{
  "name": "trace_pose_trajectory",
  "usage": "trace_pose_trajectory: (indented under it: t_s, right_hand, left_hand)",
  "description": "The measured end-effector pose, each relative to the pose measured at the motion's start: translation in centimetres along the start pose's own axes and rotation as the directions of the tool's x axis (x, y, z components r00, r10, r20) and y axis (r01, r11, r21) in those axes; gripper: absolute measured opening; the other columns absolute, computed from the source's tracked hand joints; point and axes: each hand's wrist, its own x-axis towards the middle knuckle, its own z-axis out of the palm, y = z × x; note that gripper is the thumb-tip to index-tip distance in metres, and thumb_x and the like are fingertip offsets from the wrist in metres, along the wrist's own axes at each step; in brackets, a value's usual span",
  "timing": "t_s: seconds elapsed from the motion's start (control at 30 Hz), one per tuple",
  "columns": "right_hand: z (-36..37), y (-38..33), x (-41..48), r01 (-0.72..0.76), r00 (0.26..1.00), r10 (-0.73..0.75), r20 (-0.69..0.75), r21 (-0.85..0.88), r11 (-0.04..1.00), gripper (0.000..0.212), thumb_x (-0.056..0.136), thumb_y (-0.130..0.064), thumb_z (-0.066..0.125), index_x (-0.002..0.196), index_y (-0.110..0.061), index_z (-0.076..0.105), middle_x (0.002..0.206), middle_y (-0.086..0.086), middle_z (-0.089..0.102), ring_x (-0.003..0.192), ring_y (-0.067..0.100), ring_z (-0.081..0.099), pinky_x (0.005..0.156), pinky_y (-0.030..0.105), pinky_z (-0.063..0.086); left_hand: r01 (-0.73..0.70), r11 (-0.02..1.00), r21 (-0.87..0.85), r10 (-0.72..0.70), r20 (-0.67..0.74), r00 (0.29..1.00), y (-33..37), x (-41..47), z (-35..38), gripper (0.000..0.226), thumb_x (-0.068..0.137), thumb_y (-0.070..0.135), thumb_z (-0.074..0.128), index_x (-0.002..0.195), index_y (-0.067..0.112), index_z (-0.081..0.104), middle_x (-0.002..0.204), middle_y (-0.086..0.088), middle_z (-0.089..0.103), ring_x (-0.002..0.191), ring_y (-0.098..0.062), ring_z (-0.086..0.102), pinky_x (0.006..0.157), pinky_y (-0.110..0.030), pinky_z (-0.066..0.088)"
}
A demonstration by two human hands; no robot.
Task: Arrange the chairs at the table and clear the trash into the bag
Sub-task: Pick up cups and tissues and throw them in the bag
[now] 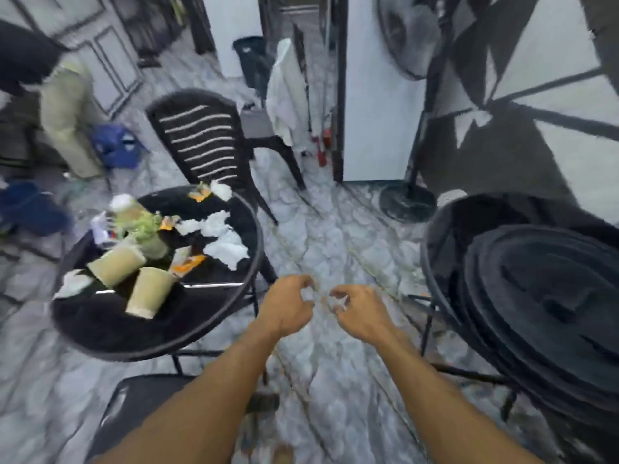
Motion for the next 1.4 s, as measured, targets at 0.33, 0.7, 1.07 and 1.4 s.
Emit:
trace_pose_trajectory:
  t_s: [0.33,0.7,1.07,1.4]
  right_hand:
    - [15.2,-23.2,11.1,0.345,0.912,-0.327,0.246,-0.029,0.938,0.034,0.084,-0.023,0.070,0.119,-0.023,0.072,0.117,-0.003,0.073,0.107,0.019,0.066,0.095,0.033,0.053]
    - [22.4,-28.2,19.6,0.484,0.865,-0.408,0.292,-0.271,0.832,0.069,0.080,-0.009,0.069,0.144,-0.023,0.048,0.151,0.006,0.041,0.135,0.029,0.041,0.106,0.042,0.044]
    - [25.6,-24.9,21.3,0.424,0.880,-0.286,0.380,-0.355,0.833,0.039,0.088,0.000,0.055,0.117,-0.019,0.073,0.105,0.014,0.070,0.099,0.035,0.065,0.079,0.035,0.050]
    - [15.9,-18.5,15.8,0.263,0.962,-0.261,-0.080,0.014,0.965,0.022,0.084,-0.011,0.055,0.088,-0.009,0.076,0.086,0.009,0.075,0.084,0.027,0.067,0.077,0.038,0.056]
  left_hand:
    - [0.350,0.933,-0.084,-0.358,-0.318,0.878,-21.5,-2.9,-14.5,0.040,0.081,0.019,0.072,0.121,0.017,0.067,0.120,0.001,0.063,0.117,-0.020,0.056,0.098,-0.030,0.046]
    - [0.456,0.887,-0.080,-0.458,-0.287,0.841,-30.1,0.5,-15.3,0.078,0.078,0.033,0.079,0.147,0.020,0.044,0.145,-0.001,0.048,0.134,-0.025,0.043,0.110,-0.039,0.040]
    - [0.481,0.877,-0.013,-0.462,-0.307,0.832,-31.5,0.7,-13.0,0.092,0.077,0.031,0.075,0.153,0.023,0.024,0.138,-0.001,0.053,0.121,-0.029,0.051,0.095,-0.046,0.049]
    - [0.275,0.962,-0.005,-0.259,-0.351,0.900,-21.7,2.2,-10.9,0.090,0.074,0.035,0.068,0.153,0.023,0.026,0.143,-0.005,0.050,0.122,-0.029,0.049,0.095,-0.045,0.047]
